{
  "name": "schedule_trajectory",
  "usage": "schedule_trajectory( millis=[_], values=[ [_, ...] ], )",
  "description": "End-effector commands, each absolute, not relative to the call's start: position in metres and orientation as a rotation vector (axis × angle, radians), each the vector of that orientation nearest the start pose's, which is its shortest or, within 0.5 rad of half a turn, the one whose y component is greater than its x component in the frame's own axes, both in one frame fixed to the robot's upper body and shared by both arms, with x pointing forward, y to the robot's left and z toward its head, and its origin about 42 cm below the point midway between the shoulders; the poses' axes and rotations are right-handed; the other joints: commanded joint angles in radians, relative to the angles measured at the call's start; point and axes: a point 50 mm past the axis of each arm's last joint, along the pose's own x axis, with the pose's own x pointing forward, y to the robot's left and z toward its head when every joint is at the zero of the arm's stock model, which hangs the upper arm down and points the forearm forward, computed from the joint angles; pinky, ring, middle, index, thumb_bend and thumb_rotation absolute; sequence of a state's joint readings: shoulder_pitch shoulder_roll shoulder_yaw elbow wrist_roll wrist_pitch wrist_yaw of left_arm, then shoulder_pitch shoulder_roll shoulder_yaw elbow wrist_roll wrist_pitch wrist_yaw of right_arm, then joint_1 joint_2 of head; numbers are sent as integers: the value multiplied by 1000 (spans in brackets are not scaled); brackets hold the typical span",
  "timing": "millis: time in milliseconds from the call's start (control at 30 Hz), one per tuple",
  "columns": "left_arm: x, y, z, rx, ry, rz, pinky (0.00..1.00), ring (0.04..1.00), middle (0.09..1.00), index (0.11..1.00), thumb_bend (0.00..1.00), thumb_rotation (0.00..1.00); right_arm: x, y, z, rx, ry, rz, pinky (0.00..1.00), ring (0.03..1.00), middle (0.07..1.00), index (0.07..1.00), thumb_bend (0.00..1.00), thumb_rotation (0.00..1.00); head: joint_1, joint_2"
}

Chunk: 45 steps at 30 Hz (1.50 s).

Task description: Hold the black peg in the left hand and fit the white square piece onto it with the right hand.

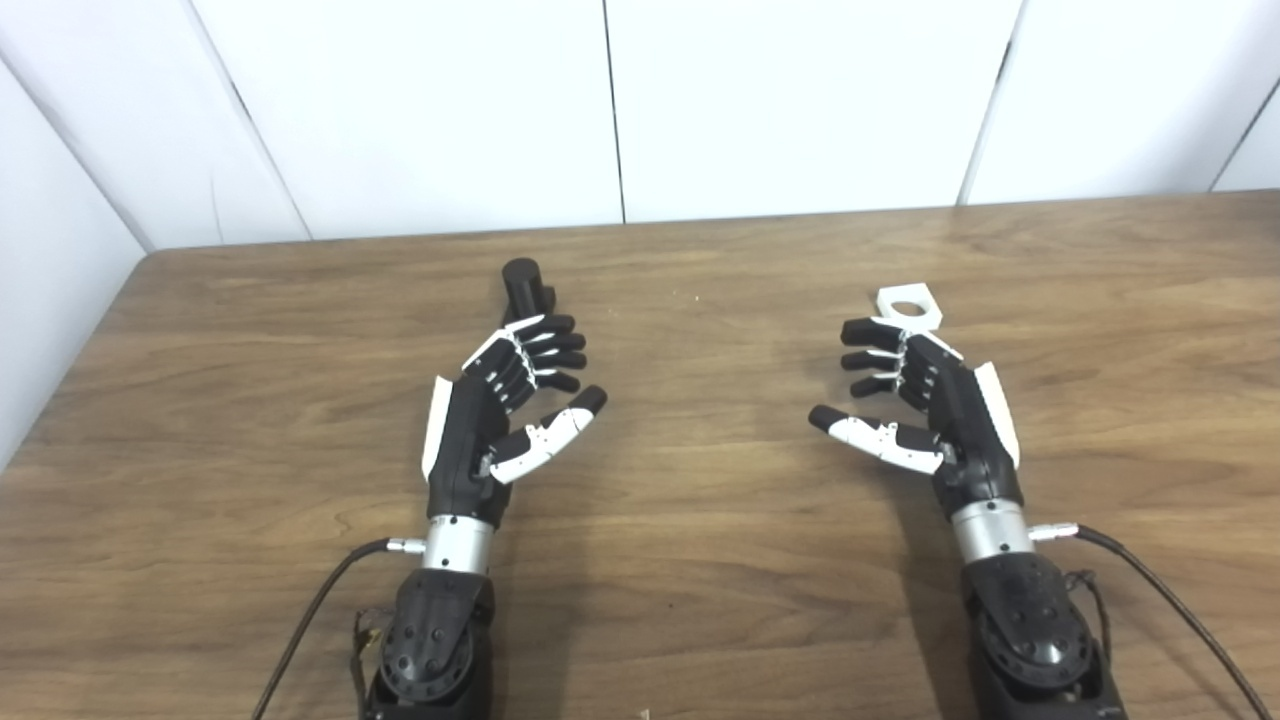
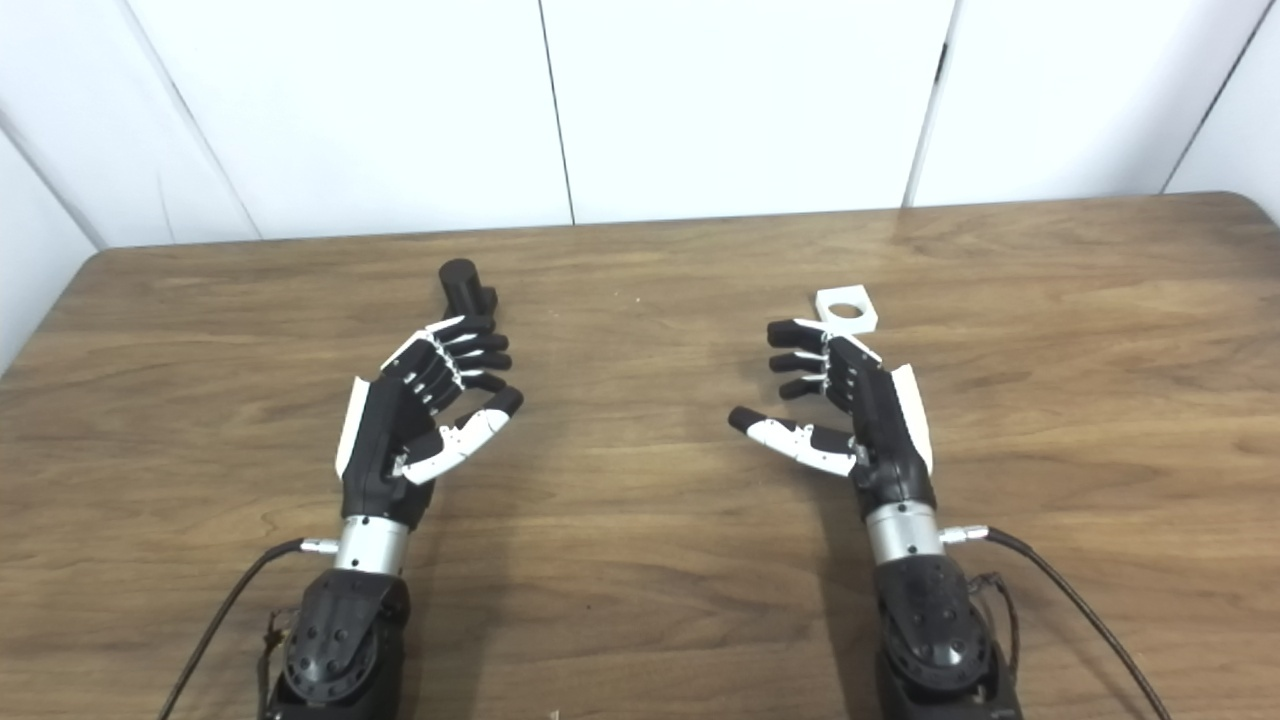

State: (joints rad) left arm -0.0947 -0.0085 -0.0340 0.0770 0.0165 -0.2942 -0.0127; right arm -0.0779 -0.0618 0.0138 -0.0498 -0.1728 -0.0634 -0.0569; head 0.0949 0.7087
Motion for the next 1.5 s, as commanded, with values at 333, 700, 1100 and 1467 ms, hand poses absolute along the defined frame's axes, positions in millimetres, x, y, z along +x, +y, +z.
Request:
schedule_trajectory(
  millis=[333,700,1100,1467],
  values=[
    [296,173,84,-6,-190,-82,566,635,668,662,587,57,313,-237,150,-199,-292,-29,528,647,711,687,652,0,228,-34],
    [299,163,84,16,-196,-49,560,640,663,648,594,11,313,-249,150,-213,-270,-42,576,683,729,699,642,0,283,-48],
    [303,167,108,197,-199,111,524,627,667,641,636,98,314,-248,156,-239,-269,-40,552,665,720,689,641,0,282,-53],
    [316,177,129,460,-60,277,621,708,726,665,697,245,314,-245,158,-232,-262,-37,562,666,721,688,637,0,275,-54]
  ],
)
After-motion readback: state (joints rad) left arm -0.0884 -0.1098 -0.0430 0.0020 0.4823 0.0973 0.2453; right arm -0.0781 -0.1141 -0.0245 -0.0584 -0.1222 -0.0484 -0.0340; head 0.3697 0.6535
